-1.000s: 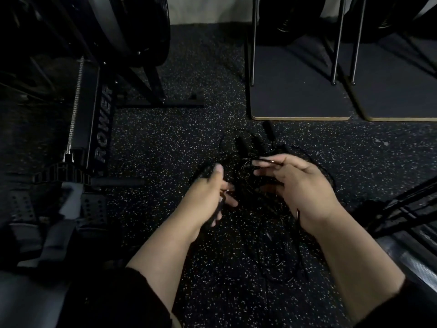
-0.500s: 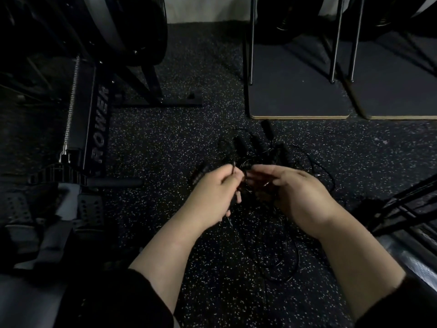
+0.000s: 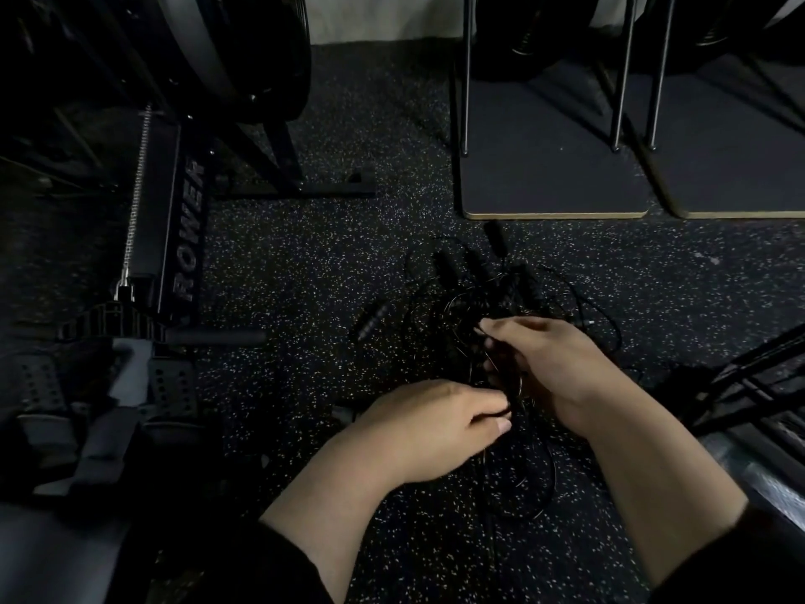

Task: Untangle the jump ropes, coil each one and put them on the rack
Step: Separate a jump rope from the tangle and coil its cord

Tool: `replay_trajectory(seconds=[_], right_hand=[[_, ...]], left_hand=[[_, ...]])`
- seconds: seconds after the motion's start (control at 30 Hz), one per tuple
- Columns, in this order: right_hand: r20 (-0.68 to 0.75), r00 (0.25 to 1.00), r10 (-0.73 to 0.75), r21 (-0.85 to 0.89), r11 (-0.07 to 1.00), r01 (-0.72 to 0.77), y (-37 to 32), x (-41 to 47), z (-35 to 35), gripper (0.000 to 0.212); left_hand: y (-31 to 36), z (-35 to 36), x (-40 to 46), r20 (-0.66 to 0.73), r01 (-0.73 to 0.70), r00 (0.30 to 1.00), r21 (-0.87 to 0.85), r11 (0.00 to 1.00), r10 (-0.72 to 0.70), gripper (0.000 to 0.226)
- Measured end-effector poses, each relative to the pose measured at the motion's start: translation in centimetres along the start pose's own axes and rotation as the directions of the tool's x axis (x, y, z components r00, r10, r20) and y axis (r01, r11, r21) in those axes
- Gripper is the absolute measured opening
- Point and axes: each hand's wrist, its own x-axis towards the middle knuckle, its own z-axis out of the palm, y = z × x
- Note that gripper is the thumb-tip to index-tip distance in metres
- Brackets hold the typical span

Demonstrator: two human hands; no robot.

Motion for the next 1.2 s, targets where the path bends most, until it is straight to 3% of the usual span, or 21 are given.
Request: replay_trajectory(seconds=[0.13, 0.2, 0.3, 0.37, 0.43, 0.53, 0.63, 0.77, 0.83, 0.9, 0.97, 1.03, 1.13, 1.2], right_hand=[[-0.074, 0.994, -0.075, -0.233, 0.971, 0.056, -0.2, 0.0, -0.1, 0.013], [-0.166, 0.977, -0.136, -0.252, 0.963, 0.091, -0.3, 0.0, -0.1, 0.017], [-0.266, 0.936, -0.233, -0.094, 0.972, 0.215, -0.7, 0.0, -0.5, 0.021], [-0.250, 0.931, -0.266, 0.062, 0.955, 0.290, -1.1, -0.1, -0.6, 0.021], [-0.202, 0.933, -0.298, 0.193, 0.922, 0.336, -1.5, -0.3, -0.6, 0.024], [-0.145, 0.934, -0.325, 0.225, 0.909, 0.351, -1.8, -0.4, -0.5, 0.030], [-0.088, 0.932, -0.352, 0.149, 0.920, 0.362, -1.6, -0.7, -0.4, 0.027], [0.006, 0.931, -0.366, 0.001, 0.931, 0.366, -1.4, -1.1, 0.0, 0.022], [0.065, 0.927, -0.369, -0.062, 0.926, 0.373, -1.4, -1.3, 0.0, 0.027], [0.132, 0.928, -0.348, -0.131, 0.922, 0.364, -1.5, -1.5, -0.2, 0.029], [0.195, 0.936, -0.293, -0.209, 0.920, 0.331, -1.4, -1.6, -0.4, 0.029], [0.169, 0.960, -0.223, -0.249, 0.933, 0.260, -1.2, -1.4, -0.2, 0.030], [-0.078, 0.980, -0.186, -0.258, 0.953, 0.160, -0.8, -0.7, 0.1, 0.032], [-0.157, 0.961, -0.227, -0.287, 0.942, 0.175, -0.8, -0.4, -0.1, 0.037]], left_hand=[[0.2, 0.2, 0.2, -0.015, 0.017, 1.000, 0.052, 0.998, -0.016, 0.032], [0.4, 0.1, 0.2, -0.011, 0.050, 0.999, 0.048, 0.998, -0.050, 0.031], [-0.6, 0.0, 0.3, 0.029, 0.180, 0.983, -0.002, 0.984, -0.180, 0.043], [-2.2, 0.2, 0.4, 0.017, 0.313, 0.950, -0.073, 0.947, -0.313, 0.062], [-3.7, -0.1, 0.6, -0.062, 0.420, 0.899, -0.150, 0.895, -0.433, 0.067], [-4.6, -1.3, 0.7, -0.149, 0.433, 0.797, -0.533, 0.727, -0.585, 0.047], [-3.9, -2.5, 0.7, -0.184, 0.188, 0.763, -0.855, 0.484, -0.620, 0.041], [-2.4, -3.5, 1.0, -0.070, 0.089, 0.818, -0.965, 0.246, -0.571, 0.059], [-2.0, -3.7, 1.2, -0.025, 0.066, 0.833, -0.987, 0.143, -0.552, 0.056], [-1.9, -3.7, 1.5, -0.032, 0.035, 0.840, -0.993, 0.113, -0.541, 0.045], [-1.8, -3.9, 1.8, -0.077, -0.007, 0.836, -0.991, 0.130, -0.543, 0.030], [-1.5, -4.1, 1.8, -0.157, -0.034, 0.827, -0.973, 0.230, -0.539, 0.024], [-1.0, -3.9, 1.4, -0.315, -0.016, 0.849, -0.818, 0.575, -0.425, 0.027], [-0.6, -3.7, 1.2, -0.337, 0.002, 0.897, -0.646, 0.763, -0.288, 0.027]])
